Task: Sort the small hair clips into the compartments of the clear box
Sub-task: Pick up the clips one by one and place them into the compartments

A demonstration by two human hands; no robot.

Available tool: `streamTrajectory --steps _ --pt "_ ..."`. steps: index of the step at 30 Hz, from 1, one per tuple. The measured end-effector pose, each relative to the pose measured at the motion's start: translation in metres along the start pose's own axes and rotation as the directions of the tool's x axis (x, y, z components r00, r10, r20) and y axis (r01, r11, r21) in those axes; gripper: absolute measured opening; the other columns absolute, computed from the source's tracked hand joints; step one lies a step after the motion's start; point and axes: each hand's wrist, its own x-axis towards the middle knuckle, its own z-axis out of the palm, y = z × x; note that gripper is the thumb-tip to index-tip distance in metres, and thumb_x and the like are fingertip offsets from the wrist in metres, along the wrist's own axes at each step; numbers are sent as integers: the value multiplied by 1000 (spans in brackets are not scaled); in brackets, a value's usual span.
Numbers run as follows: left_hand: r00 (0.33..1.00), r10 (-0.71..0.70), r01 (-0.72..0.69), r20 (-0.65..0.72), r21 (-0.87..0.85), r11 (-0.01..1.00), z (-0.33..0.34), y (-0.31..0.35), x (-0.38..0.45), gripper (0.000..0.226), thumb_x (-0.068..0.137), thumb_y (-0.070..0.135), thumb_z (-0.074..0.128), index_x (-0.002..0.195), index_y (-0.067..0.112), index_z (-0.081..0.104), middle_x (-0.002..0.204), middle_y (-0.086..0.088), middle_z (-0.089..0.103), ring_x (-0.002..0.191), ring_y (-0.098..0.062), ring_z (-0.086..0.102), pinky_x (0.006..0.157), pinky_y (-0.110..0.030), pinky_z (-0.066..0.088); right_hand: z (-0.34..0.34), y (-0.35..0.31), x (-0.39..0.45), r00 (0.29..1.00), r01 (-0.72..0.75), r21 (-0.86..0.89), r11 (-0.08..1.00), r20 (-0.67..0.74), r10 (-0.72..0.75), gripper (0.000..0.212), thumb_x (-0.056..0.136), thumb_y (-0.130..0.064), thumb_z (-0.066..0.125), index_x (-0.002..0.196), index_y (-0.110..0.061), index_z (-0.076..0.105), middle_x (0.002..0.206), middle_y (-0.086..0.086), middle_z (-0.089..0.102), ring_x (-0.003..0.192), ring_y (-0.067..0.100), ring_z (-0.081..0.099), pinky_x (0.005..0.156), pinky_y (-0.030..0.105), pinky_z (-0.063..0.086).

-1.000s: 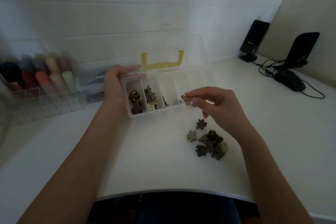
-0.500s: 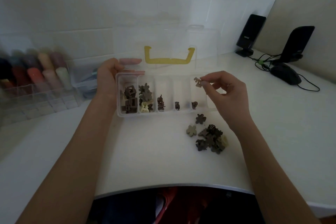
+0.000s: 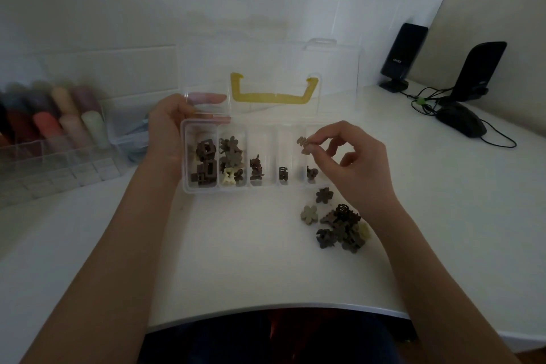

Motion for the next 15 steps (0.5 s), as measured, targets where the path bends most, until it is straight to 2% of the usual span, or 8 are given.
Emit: streamTrajectory --steps 4,8,10,13,15 --pt "1000 6 -6 1 -31 999 2 2 -4 31 54 18 39 37 17 64 46 7 61 45 -8 57 54 -17 47 1 -2 0 1000 19 2 1000 -11 -19 16 82 -14 70 81 -28 63 84 -17 68 70 10 56 52 14 36" --pt "1000 -11 12 23 -48 999 -1 1 -1 32 54 19 39 44 16 70 49 4 62 52 -13 59 57 -19 49 0 0 1 998 39 -46 998 -44 -41 20 83 -8 64 82 -28 61 86 -14 66 71 12 56 52 15 37" --pt "1000 -6 6 9 -63 998 -4 0 1 31 54 19 40 46 15 70 52 3 64 51 -13 59 54 -18 50 -3 2 2 995 59 -72 996 -77 -64 22 83 -4 60 82 -25 62 84 -7 64 69 14 56 52 15 37" --pt "1000 23 -21 17 -68 997 -11 -2 6 19 46 26 56 53 15 70 60 1 68 58 -16 58 57 -22 51 -4 3 4 994 56 -69 996 -91 -62 21 83 -1 57 82 -21 64 82 -2 63 67 16 55 52 12 34" --pt "998 36 -33 46 -58 998 -16 -3 10 37 28 34 69 59 15 73 63 -1 69 60 -18 60 59 -24 53 -3 2 3 993 67 -87 994 -86 -75 22 83 -1 57 82 -22 64 82 -4 63 66 16 55 52 12 34"
